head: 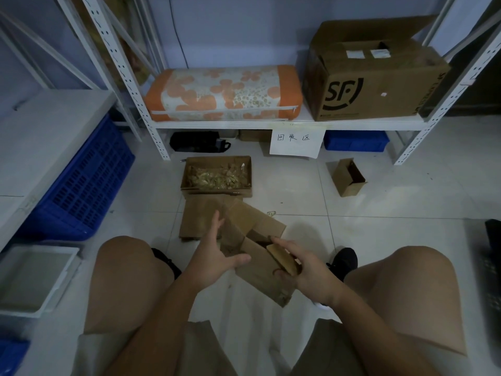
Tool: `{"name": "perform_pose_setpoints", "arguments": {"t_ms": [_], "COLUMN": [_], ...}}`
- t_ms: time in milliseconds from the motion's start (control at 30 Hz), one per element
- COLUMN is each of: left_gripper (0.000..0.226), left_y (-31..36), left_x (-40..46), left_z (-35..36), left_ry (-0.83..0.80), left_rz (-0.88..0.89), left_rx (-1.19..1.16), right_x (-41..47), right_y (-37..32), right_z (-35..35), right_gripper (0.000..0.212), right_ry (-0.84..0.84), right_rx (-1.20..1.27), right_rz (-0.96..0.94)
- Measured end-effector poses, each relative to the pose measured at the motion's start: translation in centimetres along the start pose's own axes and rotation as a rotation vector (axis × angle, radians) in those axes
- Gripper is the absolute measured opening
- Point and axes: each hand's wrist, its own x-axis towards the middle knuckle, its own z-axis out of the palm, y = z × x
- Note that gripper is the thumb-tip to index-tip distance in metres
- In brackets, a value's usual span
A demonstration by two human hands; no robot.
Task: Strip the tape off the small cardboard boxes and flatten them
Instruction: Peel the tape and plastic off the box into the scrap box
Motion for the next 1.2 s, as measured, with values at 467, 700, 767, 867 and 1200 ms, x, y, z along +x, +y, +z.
{"name": "perform_pose_setpoints", "arguments": {"t_ms": [467, 700, 767, 867, 1200], "left_gripper": [0.087, 0.089, 0.090, 0.100, 0.105], "left_y": [-0.9, 0.5, 0.7, 0.8, -0.2], "left_x": [0.2, -0.1, -0.3, -0.4, 0.4], "left_z": [1.1, 1.5, 1.5, 1.2, -0.5], "left_ry": [0.191, 0.226, 0.184, 0.139, 0.035], "left_rz": [0.058, -0.058, -0.061, -0.040, 0.018], "left_rx": [0.109, -0.079, -0.159, -0.148, 0.021], "right_x": [0.1, 0.3, 0.2, 0.0, 0.2], "right_y": [-0.3, -0.1, -0.2, -0.3, 0.8], "right_z": [-1.0, -0.8, -0.8, -0.7, -1.2], "right_gripper": [0.091, 0.099, 0.082, 0.087, 0.138], "right_ry": [0.374, 0.417, 0.418, 0.298, 0.063], "right_rx": [0.563, 0.578, 0.512, 0.421, 0.226], "right_rz": [0.073, 0.110, 0.101, 0.109, 0.165]}}
